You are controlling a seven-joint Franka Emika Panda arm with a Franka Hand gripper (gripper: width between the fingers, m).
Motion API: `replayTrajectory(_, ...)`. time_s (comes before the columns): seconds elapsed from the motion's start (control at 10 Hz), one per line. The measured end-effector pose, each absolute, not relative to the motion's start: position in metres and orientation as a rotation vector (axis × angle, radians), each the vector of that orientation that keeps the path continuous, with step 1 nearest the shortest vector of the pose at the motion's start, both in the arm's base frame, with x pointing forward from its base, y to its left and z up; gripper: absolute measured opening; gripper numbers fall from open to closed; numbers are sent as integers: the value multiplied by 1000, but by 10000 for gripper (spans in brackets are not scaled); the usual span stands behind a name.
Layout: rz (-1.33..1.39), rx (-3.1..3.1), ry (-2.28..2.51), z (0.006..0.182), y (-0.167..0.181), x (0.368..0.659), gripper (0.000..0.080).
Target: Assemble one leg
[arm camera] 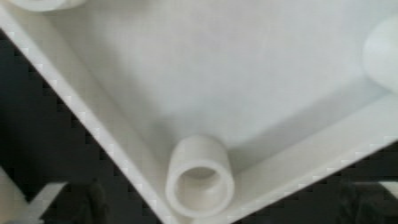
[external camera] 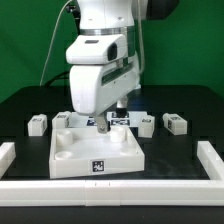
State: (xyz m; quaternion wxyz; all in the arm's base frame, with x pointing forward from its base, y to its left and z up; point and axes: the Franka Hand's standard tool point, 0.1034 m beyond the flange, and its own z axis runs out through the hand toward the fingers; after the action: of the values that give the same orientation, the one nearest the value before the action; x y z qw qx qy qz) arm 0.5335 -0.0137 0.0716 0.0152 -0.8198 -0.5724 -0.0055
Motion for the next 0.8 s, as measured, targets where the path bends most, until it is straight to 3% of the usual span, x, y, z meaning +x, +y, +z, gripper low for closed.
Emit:
replayTrajectory(0.4,-32,-2535,-1816,70,-14,534,650)
replayTrajectory(0.8,-102,-2207,-2330,54,-28,515,650)
